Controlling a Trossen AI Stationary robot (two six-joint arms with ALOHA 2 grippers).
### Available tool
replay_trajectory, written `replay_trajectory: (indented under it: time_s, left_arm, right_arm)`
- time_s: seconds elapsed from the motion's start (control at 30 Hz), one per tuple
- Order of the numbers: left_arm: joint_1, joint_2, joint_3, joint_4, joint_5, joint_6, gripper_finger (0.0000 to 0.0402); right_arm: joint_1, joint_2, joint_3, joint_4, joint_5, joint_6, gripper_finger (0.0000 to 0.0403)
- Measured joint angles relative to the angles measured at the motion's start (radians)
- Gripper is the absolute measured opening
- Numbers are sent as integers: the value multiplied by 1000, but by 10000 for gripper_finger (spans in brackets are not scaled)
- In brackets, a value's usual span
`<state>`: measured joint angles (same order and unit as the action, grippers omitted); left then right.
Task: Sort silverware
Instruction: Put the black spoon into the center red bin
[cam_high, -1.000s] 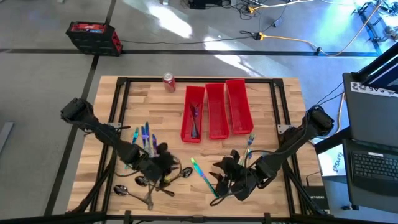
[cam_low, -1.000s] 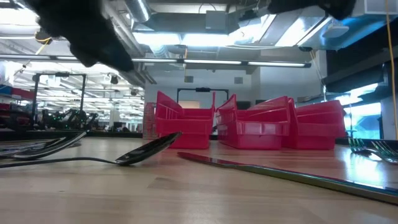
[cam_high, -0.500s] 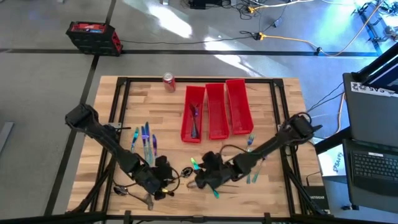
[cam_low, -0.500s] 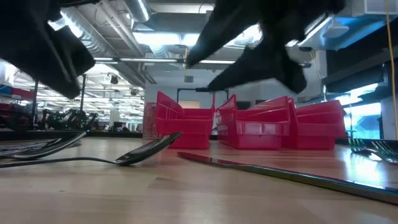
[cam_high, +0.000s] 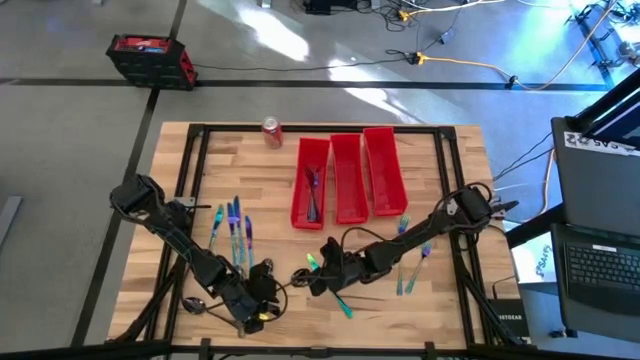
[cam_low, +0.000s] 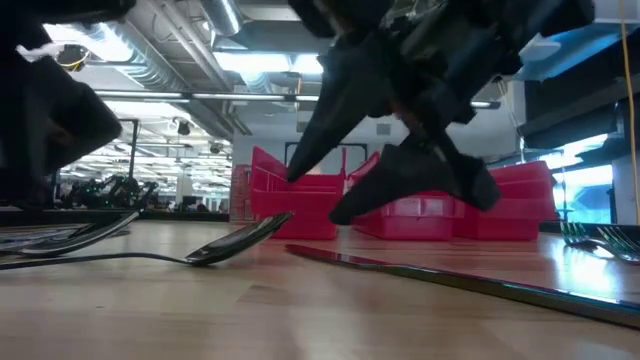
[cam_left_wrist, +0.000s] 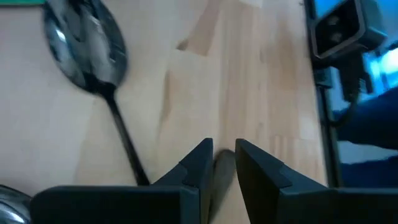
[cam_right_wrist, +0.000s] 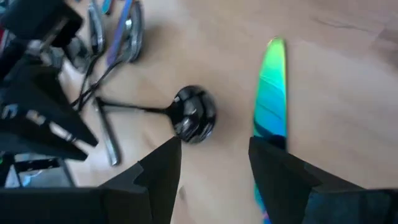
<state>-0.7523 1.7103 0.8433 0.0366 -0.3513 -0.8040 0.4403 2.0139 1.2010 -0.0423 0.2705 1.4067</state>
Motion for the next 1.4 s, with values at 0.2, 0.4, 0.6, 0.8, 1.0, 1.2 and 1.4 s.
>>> replay_trajectory:
  time_s: [0.2, 0.4, 0.6, 0.8, 1.0, 1.2, 1.4]
  left_arm:
    - [17, 0, 0, 8, -46, -10, 56]
    - [22, 0, 0, -1, -65, 3, 56]
    - [22, 0, 0, -5, -79, -8, 56]
    - [22, 0, 0, -5, -83, -7, 56]
    - [27, 0, -2, -26, -85, 19, 56]
    - [42, 0, -2, -31, -89, 24, 56]
    - [58, 0, -2, -29, -88, 31, 56]
  right_arm:
    - [-19, 22, 5, 60, -19, -4, 175]
    - [-32, 24, 5, 74, -40, -25, 175]
    - [-43, 35, 5, 80, -50, -26, 175]
    - [-53, 47, 5, 105, -46, -29, 175]
    - [-55, 47, 5, 105, -47, -31, 175]
    - [-55, 47, 5, 104, -46, -29, 171]
    - [-55, 47, 5, 104, -46, -25, 144]
